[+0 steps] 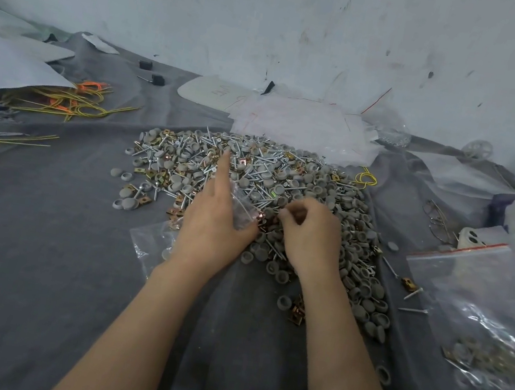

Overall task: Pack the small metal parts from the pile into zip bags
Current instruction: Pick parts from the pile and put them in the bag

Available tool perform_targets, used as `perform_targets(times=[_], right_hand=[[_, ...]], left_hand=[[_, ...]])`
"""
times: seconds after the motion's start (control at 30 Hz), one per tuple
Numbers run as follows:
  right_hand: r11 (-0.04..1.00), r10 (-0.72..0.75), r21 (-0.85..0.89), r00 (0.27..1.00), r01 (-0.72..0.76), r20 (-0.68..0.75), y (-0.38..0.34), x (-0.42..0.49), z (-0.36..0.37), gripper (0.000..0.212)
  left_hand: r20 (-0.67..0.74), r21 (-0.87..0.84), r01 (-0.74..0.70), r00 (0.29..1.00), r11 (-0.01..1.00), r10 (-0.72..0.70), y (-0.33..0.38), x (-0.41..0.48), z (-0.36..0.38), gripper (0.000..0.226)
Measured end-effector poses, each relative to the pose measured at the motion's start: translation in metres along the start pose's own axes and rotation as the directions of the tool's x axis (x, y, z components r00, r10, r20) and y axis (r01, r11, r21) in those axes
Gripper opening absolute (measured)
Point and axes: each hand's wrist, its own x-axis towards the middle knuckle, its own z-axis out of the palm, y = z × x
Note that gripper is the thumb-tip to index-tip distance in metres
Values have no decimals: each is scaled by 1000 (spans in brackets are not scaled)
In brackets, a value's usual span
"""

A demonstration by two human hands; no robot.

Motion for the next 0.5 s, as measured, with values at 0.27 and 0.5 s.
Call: perform_targets(times=[0.27,0.5], right_hand=[[849,69,527,998,-52,-12,-7,0,6,4],[841,-24,541,998,-15,64,-18,-6,15,7]], left_hand=[[11,-9,-13,1000,1000,13,1,-1,0,107],[24,-22,-30,999,999,30,3,-1,-1,104]])
